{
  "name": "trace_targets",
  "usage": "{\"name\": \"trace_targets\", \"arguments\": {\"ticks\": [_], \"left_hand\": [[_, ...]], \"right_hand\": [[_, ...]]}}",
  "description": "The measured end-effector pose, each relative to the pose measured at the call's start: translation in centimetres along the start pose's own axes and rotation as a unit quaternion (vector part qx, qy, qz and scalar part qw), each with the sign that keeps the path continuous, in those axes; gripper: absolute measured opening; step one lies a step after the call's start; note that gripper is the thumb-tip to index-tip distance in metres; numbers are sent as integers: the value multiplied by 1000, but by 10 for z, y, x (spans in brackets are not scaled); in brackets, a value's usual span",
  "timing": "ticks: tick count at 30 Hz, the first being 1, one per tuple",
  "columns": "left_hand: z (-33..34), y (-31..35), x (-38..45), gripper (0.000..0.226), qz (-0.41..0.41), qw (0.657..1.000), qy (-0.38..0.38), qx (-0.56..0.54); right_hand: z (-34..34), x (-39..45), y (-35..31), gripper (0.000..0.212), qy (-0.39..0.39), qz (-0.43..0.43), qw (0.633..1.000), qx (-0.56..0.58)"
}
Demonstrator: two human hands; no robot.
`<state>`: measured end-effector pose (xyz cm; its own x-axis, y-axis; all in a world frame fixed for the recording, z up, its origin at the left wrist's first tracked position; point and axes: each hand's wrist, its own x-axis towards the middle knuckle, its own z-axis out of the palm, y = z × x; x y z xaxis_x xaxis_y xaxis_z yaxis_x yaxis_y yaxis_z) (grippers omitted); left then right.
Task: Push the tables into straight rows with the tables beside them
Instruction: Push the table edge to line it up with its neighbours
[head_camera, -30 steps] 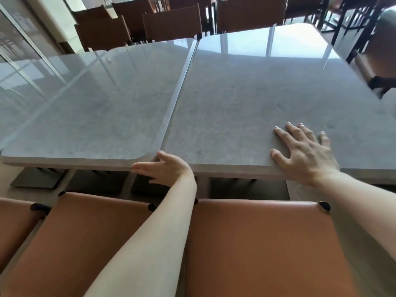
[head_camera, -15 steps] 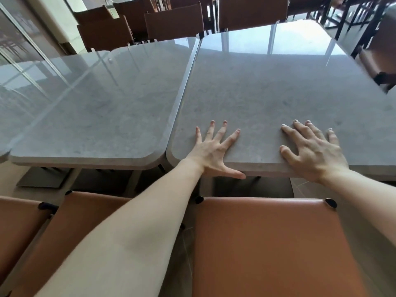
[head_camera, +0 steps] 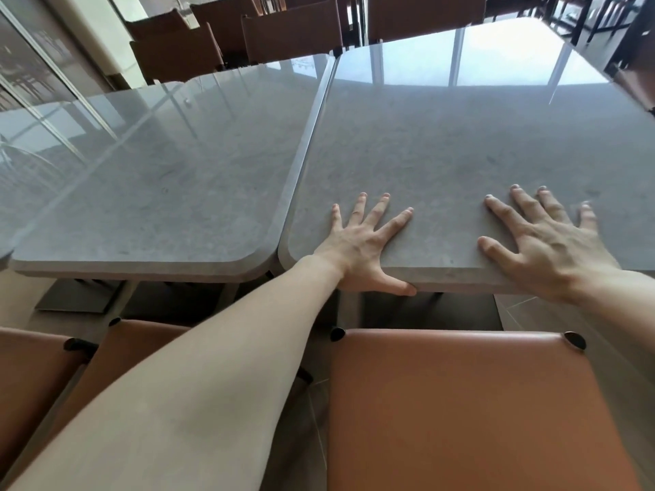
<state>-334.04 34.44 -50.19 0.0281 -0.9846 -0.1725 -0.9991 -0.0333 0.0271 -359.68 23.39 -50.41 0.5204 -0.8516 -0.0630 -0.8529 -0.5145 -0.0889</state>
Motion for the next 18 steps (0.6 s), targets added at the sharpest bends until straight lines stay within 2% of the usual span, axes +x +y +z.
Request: {"name": "trace_targets", "arguments": {"ticks": [18], "left_hand": [[-2, -1, 3, 125, 0, 1000, -4, 6]], "right_hand": [[2, 6, -1, 96, 5, -3, 1000, -6]]}}
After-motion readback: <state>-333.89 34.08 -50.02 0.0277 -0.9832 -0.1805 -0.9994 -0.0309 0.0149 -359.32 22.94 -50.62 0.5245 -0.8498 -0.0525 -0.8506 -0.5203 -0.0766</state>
